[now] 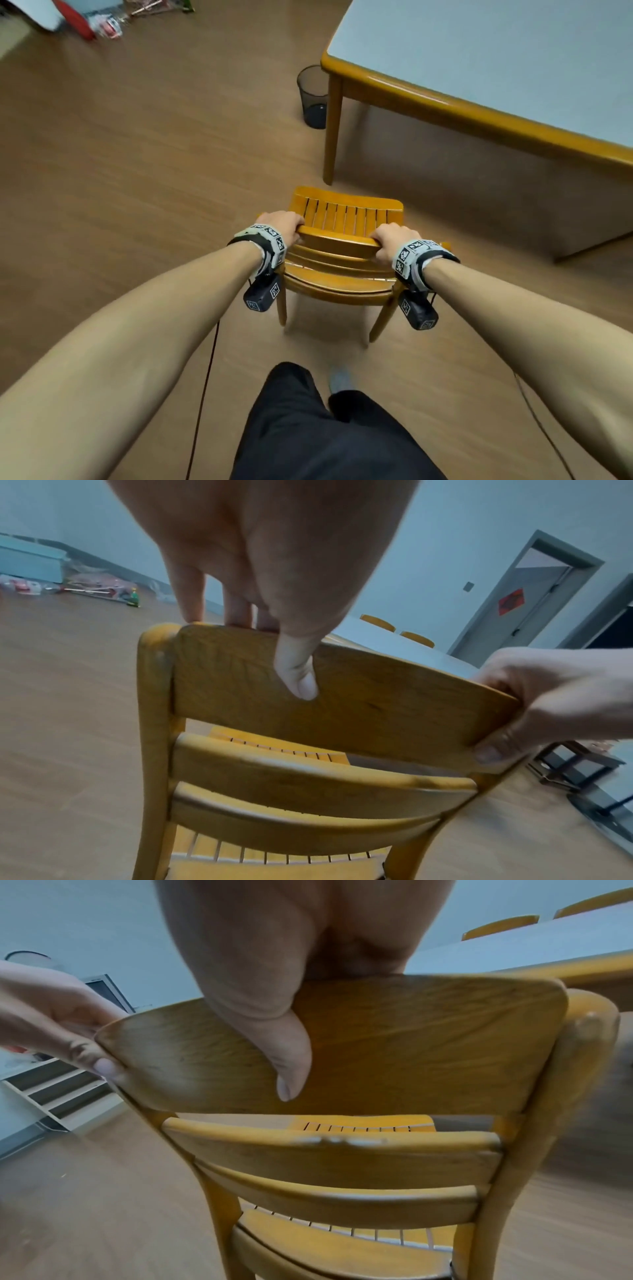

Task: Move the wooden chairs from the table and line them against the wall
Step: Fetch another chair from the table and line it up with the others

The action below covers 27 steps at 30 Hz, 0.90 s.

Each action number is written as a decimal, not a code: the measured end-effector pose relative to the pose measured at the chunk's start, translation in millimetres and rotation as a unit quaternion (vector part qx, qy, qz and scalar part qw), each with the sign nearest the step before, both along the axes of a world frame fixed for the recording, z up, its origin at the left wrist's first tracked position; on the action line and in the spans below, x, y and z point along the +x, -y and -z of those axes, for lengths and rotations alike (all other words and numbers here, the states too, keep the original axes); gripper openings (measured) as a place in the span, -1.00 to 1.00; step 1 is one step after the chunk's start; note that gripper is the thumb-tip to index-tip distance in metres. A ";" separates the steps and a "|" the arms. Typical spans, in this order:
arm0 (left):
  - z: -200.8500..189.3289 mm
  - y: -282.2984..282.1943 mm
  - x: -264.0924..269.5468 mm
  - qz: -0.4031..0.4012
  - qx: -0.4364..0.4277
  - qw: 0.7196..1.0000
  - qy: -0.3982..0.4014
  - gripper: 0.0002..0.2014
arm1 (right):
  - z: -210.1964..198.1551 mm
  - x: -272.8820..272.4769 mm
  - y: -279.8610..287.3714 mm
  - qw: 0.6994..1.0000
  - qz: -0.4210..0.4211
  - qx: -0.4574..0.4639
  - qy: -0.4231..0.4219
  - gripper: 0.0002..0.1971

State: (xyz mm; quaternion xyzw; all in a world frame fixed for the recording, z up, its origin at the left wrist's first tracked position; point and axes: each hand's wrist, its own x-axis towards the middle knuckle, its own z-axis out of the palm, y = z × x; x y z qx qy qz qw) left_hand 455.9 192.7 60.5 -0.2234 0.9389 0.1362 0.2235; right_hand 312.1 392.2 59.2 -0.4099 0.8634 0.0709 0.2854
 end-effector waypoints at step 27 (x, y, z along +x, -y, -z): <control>14.4 362.6 3.3 -0.127 -0.027 0.991 0.045 -0.91 | 17.4 -52.2 417.0 0.990 -0.140 0.024 0.016 -0.67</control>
